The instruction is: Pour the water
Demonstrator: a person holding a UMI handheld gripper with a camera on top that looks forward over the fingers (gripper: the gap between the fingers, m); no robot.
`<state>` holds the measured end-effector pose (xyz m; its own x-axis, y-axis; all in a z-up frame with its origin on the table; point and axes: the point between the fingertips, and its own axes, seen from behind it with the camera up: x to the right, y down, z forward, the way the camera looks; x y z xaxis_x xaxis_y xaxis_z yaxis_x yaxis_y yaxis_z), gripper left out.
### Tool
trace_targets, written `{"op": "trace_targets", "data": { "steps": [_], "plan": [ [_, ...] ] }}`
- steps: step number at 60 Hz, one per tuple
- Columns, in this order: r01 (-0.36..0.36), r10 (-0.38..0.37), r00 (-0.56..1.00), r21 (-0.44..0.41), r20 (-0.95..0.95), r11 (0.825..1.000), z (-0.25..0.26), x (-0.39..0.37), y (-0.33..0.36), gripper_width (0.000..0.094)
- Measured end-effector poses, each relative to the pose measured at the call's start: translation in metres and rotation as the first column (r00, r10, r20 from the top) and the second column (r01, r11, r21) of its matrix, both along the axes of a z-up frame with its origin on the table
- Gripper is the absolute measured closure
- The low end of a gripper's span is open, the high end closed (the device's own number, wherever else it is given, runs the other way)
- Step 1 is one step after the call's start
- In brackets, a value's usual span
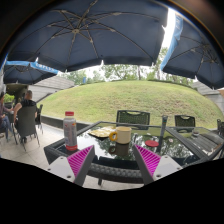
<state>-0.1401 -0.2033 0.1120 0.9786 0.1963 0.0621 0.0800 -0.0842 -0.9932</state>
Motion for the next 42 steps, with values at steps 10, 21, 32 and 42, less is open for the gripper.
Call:
{"op": "trace_targets", "data": {
  "steps": [10,21,32,42],
  "plan": [
    [0.045,-0.046,0.999,0.031,0.012,0.998,0.007,0.016,0.013,0.0105],
    [0.009,-0.010,0.999,-0.015,-0.040,1.000,0.006,0.005,0.031,0.0106],
    [-0.095,0.095,0.995,0.000,-0.026,0.995,0.010,-0.054,0.038,0.0110],
    [-0.218,0.218,0.975,-0.007,-0.034,0.976,0.006,-0.134,0.058,0.0109]
  ]
}}
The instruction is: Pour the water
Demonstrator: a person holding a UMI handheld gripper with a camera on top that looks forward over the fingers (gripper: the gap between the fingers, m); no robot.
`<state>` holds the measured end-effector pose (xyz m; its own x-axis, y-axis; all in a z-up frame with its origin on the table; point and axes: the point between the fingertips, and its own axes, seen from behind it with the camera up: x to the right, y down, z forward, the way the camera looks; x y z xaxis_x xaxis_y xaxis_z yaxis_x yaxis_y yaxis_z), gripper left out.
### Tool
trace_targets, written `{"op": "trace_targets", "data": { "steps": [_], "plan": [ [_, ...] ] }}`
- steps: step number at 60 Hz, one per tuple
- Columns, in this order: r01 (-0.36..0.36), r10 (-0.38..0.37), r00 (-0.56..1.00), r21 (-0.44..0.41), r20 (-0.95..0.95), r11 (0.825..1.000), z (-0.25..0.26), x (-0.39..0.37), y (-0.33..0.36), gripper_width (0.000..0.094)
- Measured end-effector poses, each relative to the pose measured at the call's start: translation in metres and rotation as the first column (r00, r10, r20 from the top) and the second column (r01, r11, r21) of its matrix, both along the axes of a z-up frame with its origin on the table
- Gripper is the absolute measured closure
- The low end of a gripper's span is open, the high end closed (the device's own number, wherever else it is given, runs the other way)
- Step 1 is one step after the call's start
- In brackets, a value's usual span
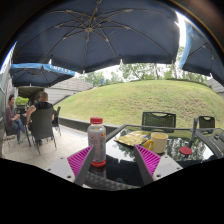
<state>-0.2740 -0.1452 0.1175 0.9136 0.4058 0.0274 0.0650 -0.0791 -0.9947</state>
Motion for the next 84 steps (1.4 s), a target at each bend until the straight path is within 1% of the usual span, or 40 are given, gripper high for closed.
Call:
{"op": "trace_targets", "data": {
  "steps": [5,10,15,19,21,22,23,24,25,27,28,29,34,36,40,45,50,54,59,60,64,69,72,74,76,79,81,84],
  "plan": [
    [-0.041,0.041,0.999,-0.003,0.002,0.999,-0.008,-0.036,0.021,0.0114],
    [-0.042,0.042,0.999,-0.014,0.004,0.999,-0.015,-0.061,0.047,0.0109],
    [-0.006,0.006,1.000,-0.020,-0.016,1.000,-0.014,-0.079,0.078,0.0110],
    [0.051,-0.052,0.998,-0.028,-0.047,0.998,-0.010,-0.086,0.099,0.0114],
    [0.068,-0.070,0.996,-0.031,-0.063,0.997,-0.009,-0.089,0.106,0.0151],
    [0.075,-0.077,0.995,-0.034,-0.069,0.997,-0.010,-0.090,0.109,0.0195],
    [0.079,-0.081,0.994,-0.036,-0.070,0.996,-0.011,-0.092,0.112,0.0286],
    [0.073,-0.075,0.995,-0.034,-0.064,0.997,-0.013,-0.095,0.111,0.0413],
    [0.071,-0.072,0.995,-0.031,-0.062,0.997,-0.013,-0.096,0.111,0.0454],
    [0.096,-0.097,0.994,-0.018,-0.043,0.995,-0.008,-0.094,0.119,0.0458],
    [0.108,-0.108,0.994,-0.009,-0.029,0.994,-0.008,-0.091,0.118,0.0480],
    [0.117,-0.117,0.993,0.001,-0.028,0.993,-0.010,-0.091,0.117,0.0482],
    [0.131,-0.130,0.988,0.008,-0.086,0.991,-0.005,-0.091,0.117,0.0577],
    [0.118,-0.117,0.989,0.007,-0.089,0.993,-0.008,-0.091,0.118,0.0602],
    [0.091,-0.090,0.992,0.012,-0.094,0.996,-0.011,-0.093,0.118,0.0618],
    [0.074,-0.077,0.985,-0.022,-0.156,0.997,-0.001,-0.092,0.123,0.0618],
    [0.088,-0.089,0.963,-0.015,-0.253,0.996,0.031,-0.075,0.142,0.0618],
    [0.079,-0.077,0.922,-0.012,-0.379,0.997,0.067,-0.059,0.162,0.0617],
    [0.095,-0.109,0.818,-0.053,-0.564,0.994,0.089,-0.025,0.179,0.0616],
    [0.092,-0.113,0.791,-0.067,-0.601,0.994,0.101,-0.013,0.190,0.0617],
    [0.070,-0.144,0.646,-0.130,-0.750,0.989,0.100,0.014,0.207,0.0618],
    [0.019,-0.201,0.430,-0.213,-0.880,0.977,0.091,0.046,0.231,0.0618],
    [-0.037,-0.242,0.300,-0.264,-0.923,0.964,0.078,0.059,0.238,0.0616],
    [-0.082,-0.279,0.231,-0.305,-0.932,0.949,0.066,0.060,0.250,0.0615],
    [-0.137,-0.318,0.163,-0.340,-0.934,0.930,0.054,0.059,0.255,0.0614],
    [-0.205,-0.365,0.077,-0.373,-0.928,0.905,0.040,0.058,0.261,0.0612],
    [-0.234,-0.393,0.024,-0.387,-0.919,0.892,0.034,0.060,0.264,0.0612],
    [-0.266,-0.424,-0.057,-0.395,-0.904,0.879,0.026,0.068,0.266,0.0597]
  ]
}}
